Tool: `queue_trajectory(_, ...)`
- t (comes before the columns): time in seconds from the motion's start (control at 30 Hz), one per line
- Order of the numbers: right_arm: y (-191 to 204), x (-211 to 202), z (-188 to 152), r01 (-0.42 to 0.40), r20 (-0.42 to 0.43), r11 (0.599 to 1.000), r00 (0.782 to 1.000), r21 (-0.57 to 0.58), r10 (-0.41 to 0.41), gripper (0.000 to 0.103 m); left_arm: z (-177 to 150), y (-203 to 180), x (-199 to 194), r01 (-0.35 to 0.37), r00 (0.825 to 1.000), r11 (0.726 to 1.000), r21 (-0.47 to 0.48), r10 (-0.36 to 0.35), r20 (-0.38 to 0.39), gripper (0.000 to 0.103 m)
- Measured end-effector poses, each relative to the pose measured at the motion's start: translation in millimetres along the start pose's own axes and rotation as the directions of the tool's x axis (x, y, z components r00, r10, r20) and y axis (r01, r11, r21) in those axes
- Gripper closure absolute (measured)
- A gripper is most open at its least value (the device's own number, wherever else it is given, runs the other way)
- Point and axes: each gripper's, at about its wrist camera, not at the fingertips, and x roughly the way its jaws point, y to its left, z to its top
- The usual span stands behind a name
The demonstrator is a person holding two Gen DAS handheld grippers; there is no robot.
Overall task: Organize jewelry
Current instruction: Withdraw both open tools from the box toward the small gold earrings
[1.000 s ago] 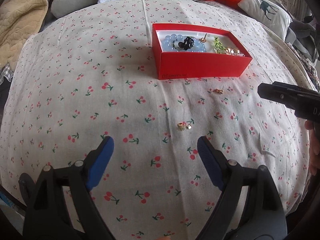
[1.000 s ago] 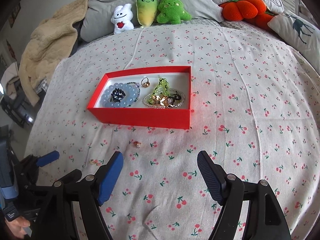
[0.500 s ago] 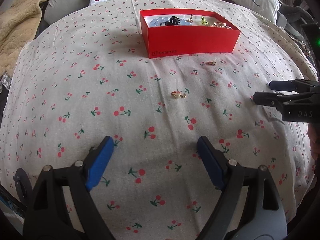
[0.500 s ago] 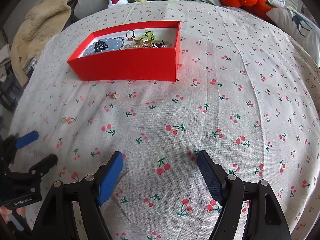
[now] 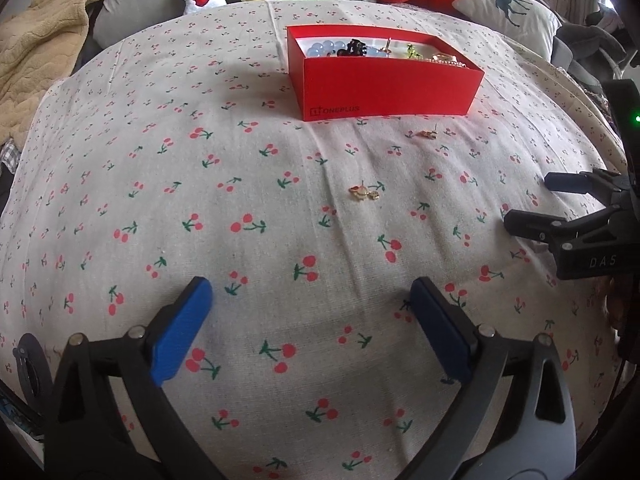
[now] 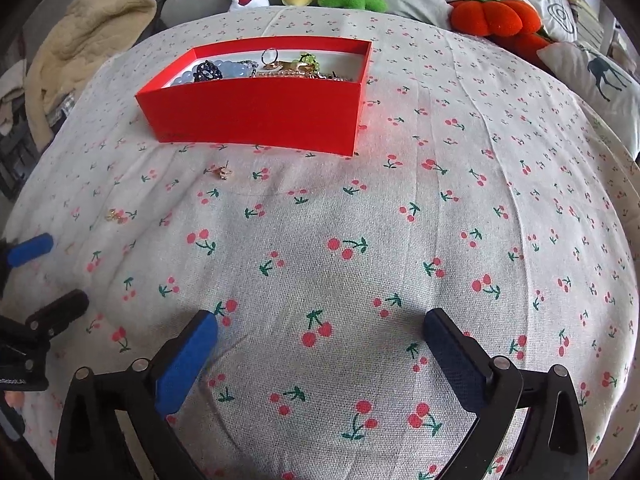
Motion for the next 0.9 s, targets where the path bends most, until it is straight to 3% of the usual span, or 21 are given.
queue_trajectory(0.23,0.9,1.3,0.4,0.009,0.009,1.0,1.0,-0.01,-0.009,0.0,15.8,-12.1,2.4,0.089,0.996,0.996,0.016,-0.089,0.026,0.043)
queue_trajectory(0.43,1.8,-0.8,-2.4,0.006,0.022,1.0,1.0,-0.012,-0.006,0.0,27.2,-15.5,13.2,0.109,0.994,0.994,-0.012,-0.108,0.026,0.063)
queue_trajectory(0.67,3.2,-1.2,-2.1,0.005,0.024,1.0,1.0,-0.022,-0.004,0.0,32.2,-19.5,18.2,0.079,0.996,0.997,-0.014,-0.079,0.033,0.074)
queue_trajectory(0.8,3.0,-0.4,-0.8,0.005,0.024,1.0,1.0,-0.026,-0.005,0.0,34.3,-19.0,19.8,0.074,0.997,0.997,-0.021,-0.073,0.036,0.093)
queue_trajectory(0.9,3.3,0.1,0.5,0.007,0.023,1.0,1.0,-0.028,-0.007,0.0,35.0,-16.2,19.5,0.076,0.996,0.997,-0.032,-0.075,0.038,0.096)
